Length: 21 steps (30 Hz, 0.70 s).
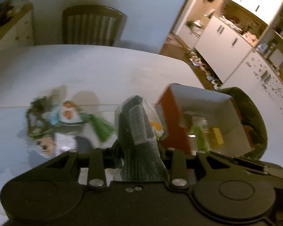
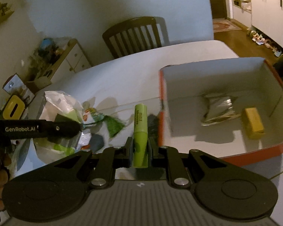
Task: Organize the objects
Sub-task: 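Carry plastic bag and highlighter into the cardboard box and open both tools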
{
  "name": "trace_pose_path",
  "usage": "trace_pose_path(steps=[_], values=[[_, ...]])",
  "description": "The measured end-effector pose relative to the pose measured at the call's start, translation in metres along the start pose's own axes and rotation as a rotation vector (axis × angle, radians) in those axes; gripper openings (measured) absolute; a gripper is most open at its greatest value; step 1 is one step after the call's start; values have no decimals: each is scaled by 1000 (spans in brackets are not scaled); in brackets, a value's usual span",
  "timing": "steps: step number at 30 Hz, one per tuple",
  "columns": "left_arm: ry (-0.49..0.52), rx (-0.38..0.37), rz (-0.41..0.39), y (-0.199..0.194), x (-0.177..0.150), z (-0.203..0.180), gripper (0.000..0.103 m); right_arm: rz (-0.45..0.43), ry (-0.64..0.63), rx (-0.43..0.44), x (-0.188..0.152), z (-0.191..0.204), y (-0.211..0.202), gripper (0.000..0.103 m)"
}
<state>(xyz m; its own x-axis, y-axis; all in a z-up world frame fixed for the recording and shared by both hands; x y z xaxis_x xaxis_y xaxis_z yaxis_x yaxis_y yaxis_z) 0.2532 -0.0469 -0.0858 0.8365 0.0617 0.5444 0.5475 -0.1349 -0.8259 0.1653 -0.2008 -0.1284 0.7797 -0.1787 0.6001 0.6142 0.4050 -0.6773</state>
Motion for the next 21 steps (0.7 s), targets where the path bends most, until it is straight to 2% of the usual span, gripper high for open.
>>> trace_pose_path(steps=[8, 13, 21], values=[[62, -61, 14, 7, -2, -69, 33, -28, 17, -34, 9, -45, -21, 15], [99, -58, 0, 18, 3, -102, 33, -37, 31, -55, 14, -73, -28, 15], [134, -73, 32, 41, 10, -145, 33, -40, 41, -110, 25, -121, -29, 15]])
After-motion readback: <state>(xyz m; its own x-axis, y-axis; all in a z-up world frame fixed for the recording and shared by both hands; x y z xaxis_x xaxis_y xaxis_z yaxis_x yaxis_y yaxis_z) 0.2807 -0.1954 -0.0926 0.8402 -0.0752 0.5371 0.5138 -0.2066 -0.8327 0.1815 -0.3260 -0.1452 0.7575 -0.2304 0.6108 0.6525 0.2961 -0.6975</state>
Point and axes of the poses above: each gripper's, at about its wrist camera, not at the fingertips, and y roughly the way its jaws point, z to its left, x to its top, the point moved 8 cm from there along y, roughly the way its jaws point, and after that the axes turned 9 degrees about x, right-handed, at the moved point
